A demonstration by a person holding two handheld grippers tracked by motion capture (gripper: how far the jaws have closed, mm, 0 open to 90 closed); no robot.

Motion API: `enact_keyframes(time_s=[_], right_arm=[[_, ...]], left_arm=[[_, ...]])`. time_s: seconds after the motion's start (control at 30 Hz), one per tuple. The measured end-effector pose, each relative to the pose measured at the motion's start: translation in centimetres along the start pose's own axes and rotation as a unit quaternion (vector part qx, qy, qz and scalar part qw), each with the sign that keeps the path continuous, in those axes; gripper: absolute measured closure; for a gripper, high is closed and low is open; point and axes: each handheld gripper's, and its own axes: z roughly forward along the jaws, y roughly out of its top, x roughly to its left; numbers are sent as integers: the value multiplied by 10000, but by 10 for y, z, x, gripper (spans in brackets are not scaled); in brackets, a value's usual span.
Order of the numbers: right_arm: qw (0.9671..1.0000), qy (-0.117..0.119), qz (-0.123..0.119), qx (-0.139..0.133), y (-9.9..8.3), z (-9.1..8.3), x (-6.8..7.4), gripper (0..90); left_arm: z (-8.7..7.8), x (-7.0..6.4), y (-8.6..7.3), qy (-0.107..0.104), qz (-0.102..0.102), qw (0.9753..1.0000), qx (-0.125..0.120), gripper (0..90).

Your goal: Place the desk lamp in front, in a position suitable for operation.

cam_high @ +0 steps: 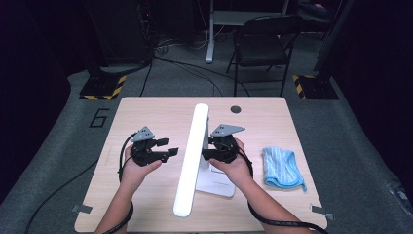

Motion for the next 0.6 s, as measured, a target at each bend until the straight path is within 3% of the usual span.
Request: enact_keyframes(time_s=[0.3, 0.47, 0.6], right_arm=[[9997, -112, 105, -207, -5, -18, -9, 430], [9989, -335, 193, -250, -17, -33, -14, 413], [9976, -588, 238, -269, -31, -45, -16, 399]], left_arm=[[7, -3, 0, -215, -80, 9997, 17, 377], [15, -11, 3, -399, 221, 9989, 138, 381], [21, -16, 3, -528, 201, 9983, 120, 381]])
